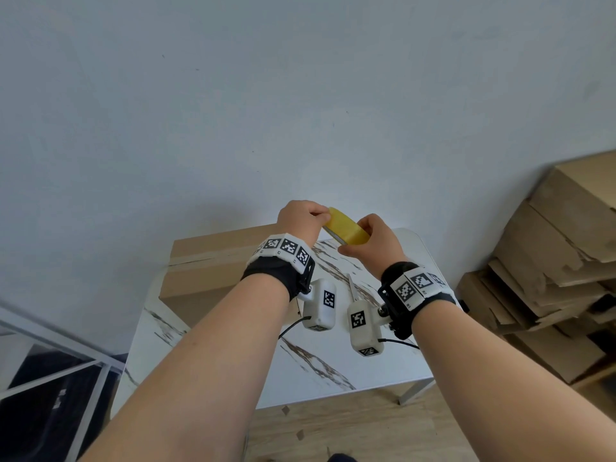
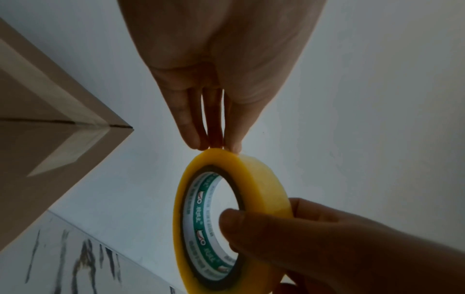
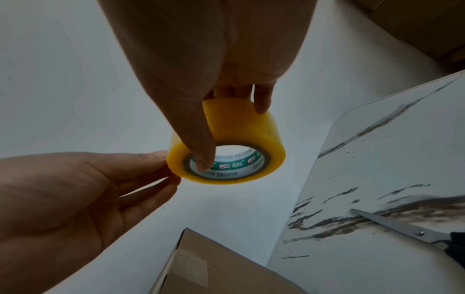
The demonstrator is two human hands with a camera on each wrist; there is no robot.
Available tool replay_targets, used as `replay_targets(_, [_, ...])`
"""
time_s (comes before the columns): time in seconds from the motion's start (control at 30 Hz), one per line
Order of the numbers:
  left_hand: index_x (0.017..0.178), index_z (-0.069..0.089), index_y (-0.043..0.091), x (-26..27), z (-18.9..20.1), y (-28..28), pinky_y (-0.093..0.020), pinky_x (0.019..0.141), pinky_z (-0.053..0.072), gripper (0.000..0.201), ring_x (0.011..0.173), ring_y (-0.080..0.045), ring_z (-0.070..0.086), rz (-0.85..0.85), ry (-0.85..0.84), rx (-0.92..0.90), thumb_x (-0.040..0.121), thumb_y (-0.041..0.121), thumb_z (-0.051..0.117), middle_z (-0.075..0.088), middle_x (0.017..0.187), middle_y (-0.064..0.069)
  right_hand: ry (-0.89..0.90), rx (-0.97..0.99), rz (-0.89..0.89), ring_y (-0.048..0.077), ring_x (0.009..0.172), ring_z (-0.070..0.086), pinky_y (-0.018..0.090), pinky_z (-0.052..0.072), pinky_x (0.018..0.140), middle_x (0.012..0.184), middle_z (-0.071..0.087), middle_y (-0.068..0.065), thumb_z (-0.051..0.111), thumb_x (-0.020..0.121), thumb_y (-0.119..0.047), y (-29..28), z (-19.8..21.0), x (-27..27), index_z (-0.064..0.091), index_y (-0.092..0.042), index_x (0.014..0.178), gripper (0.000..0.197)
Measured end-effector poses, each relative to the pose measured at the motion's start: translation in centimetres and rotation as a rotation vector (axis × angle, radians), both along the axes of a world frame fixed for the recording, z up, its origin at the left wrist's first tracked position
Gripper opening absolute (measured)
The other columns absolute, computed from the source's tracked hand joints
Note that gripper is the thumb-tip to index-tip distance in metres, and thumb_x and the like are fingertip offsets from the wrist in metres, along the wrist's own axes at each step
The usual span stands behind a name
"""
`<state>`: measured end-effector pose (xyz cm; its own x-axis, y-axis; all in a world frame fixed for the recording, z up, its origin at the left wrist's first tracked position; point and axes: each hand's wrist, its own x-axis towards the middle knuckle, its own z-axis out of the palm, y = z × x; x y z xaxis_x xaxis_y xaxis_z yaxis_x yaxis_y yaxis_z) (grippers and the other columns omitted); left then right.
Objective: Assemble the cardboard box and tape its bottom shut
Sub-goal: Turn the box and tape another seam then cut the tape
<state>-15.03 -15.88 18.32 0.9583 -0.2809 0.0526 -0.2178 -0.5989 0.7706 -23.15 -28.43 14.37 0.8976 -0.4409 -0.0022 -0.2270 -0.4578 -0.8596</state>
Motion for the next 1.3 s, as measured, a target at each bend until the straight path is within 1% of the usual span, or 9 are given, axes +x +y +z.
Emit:
replay_targets(0.13, [0.097,0.076,0.017,0.3,0.3,0.1,-0.02,0.079,0.044,0.016,0.096,-0.016,0.065,0.022,-0.016,0.036,0.087,0.021,0.064,0.073,0.103,0.0,0.001,-0.015,0.007,0.008,0.066,0.049,0.025,0.037,0.056,0.08,0.052,-0.008,0.081,0.07,-0.02,0.0,0.1,0.1,0.048,-0.015,0.097,0.042])
replay_targets(0.3, [0.103,0.07,0.011,0.2,1.0,-0.5,-0.03,0.083,0.047,0.022,0.1,-0.025,0.062,0.005,-0.092,0.223,0.096,0.018,0.05,0.068,0.107,-0.006,0.011,-0.06,0.012,0.009,0.068,0.05,0.025,0.04,0.058,0.082,0.054,-0.008,0.079,0.072,-0.025,0.3,0.4,0.2,0.05,-0.015,0.099,0.041])
replay_targets(0.5, [0.088,0.058,0.01,0.5,1.1,-0.4,-0.03,0.07,0.039,0.018,0.079,-0.024,0.05,-0.117,0.005,0.369,0.097,0.014,0.043,0.056,0.087,-0.007,0.141,-0.223,0.072,0.018,0.078,0.058,0.032,0.049,0.069,0.085,0.059,-0.003,0.079,0.073,-0.033,0.4,0.3,0.1,0.054,-0.018,0.1,0.04])
replay_targets(0.7, [0.094,0.056,0.012,0.1,1.7,-0.5,-0.027,0.067,0.036,0.015,0.082,-0.022,0.045,-0.24,0.091,0.386,0.096,0.006,0.042,0.051,0.092,-0.007,0.255,-0.218,0.065,0.018,0.07,0.054,0.027,0.039,0.058,0.072,0.053,-0.004,0.077,0.073,-0.044,0.5,-0.2,0.0,0.056,-0.014,0.089,0.04])
replay_targets(0.8, [0.099,0.062,0.011,-0.1,1.7,-0.2,-0.028,0.07,0.039,0.022,0.089,-0.028,0.052,-0.233,0.109,0.392,0.096,0.005,0.041,0.055,0.097,-0.01,0.274,-0.21,0.053,0.019,0.078,0.057,0.031,0.044,0.07,0.076,0.054,-0.006,0.075,0.07,-0.054,0.4,-0.5,-0.3,0.055,-0.017,0.094,0.049])
replay_targets(0.93, [0.113,0.061,-0.001,0.3,1.7,0.9,-0.033,0.092,0.044,0.029,0.112,-0.032,0.057,-0.162,0.115,0.372,0.099,0.009,0.038,0.062,0.122,-0.015,0.21,0.023,0.064,0.014,0.082,0.058,0.026,0.041,0.06,0.092,0.058,-0.004,0.073,0.073,-0.058,0.3,-0.1,-0.6,0.05,-0.022,0.108,0.055])
replay_targets(1.0, [0.115,0.06,-0.003,0.4,1.6,1.0,-0.036,0.093,0.044,0.031,0.112,-0.033,0.057,-0.145,0.103,0.377,0.099,0.012,0.039,0.062,0.122,-0.017,0.189,0.093,0.064,0.017,0.085,0.064,0.03,0.047,0.066,0.094,0.066,0.001,0.061,0.08,-0.064,0.1,0.1,-0.6,0.055,-0.025,0.108,0.049])
replay_targets(1.17, [0.111,0.06,0.001,0.2,1.2,0.7,-0.032,0.084,0.043,0.028,0.105,-0.029,0.058,-0.19,0.08,0.431,0.098,0.013,0.039,0.063,0.115,-0.012,0.176,0.111,0.079,0.009,0.076,0.059,0.022,0.042,0.059,0.087,0.062,-0.007,0.061,0.087,-0.046,0.6,0.5,-0.7,0.065,-0.031,0.104,0.023])
replay_targets(1.3, [0.106,0.06,0.007,-0.3,1.1,0.5,-0.028,0.076,0.04,0.021,0.094,-0.024,0.056,-0.228,0.068,0.463,0.097,0.012,0.041,0.06,0.104,-0.006,0.165,0.114,0.066,0.008,0.081,0.058,0.021,0.042,0.065,0.093,0.061,-0.008,0.064,0.086,-0.04,0.3,0.8,-0.4,0.065,-0.032,0.113,0.029])
